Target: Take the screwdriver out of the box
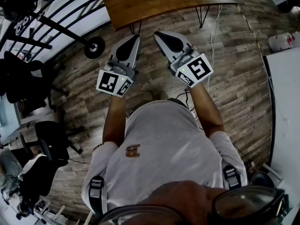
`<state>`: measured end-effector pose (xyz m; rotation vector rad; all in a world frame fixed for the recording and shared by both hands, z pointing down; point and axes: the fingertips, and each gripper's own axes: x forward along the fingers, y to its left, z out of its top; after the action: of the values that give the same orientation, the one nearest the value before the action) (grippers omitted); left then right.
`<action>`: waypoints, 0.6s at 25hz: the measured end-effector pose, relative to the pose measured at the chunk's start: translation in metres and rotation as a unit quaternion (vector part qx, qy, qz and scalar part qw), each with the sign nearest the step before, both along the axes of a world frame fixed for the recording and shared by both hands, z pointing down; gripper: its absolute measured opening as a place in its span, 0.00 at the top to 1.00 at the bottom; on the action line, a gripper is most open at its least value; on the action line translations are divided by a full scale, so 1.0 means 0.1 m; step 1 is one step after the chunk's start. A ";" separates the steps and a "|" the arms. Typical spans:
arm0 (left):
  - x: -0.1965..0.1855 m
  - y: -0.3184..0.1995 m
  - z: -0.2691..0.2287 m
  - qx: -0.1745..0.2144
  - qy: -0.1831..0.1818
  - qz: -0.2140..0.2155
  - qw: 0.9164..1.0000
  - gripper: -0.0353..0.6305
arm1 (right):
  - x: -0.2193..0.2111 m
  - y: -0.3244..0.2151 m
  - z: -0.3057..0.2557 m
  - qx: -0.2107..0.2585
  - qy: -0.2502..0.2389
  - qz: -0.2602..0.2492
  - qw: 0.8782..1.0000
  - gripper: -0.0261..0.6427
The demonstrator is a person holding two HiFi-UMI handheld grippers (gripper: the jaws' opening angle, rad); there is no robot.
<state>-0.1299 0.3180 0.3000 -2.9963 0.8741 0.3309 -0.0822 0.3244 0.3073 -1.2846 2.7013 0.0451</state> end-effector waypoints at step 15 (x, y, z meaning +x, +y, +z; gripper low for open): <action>0.25 -0.10 -0.01 0.003 -0.010 -0.014 1.000 0.92 | 0.30 -0.03 0.01 0.001 -0.003 -0.017 1.000 0.91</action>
<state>-0.1046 0.3076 0.2994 -2.9745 0.9104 0.3022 -0.0520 0.3211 0.3079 -1.2355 2.7177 0.0404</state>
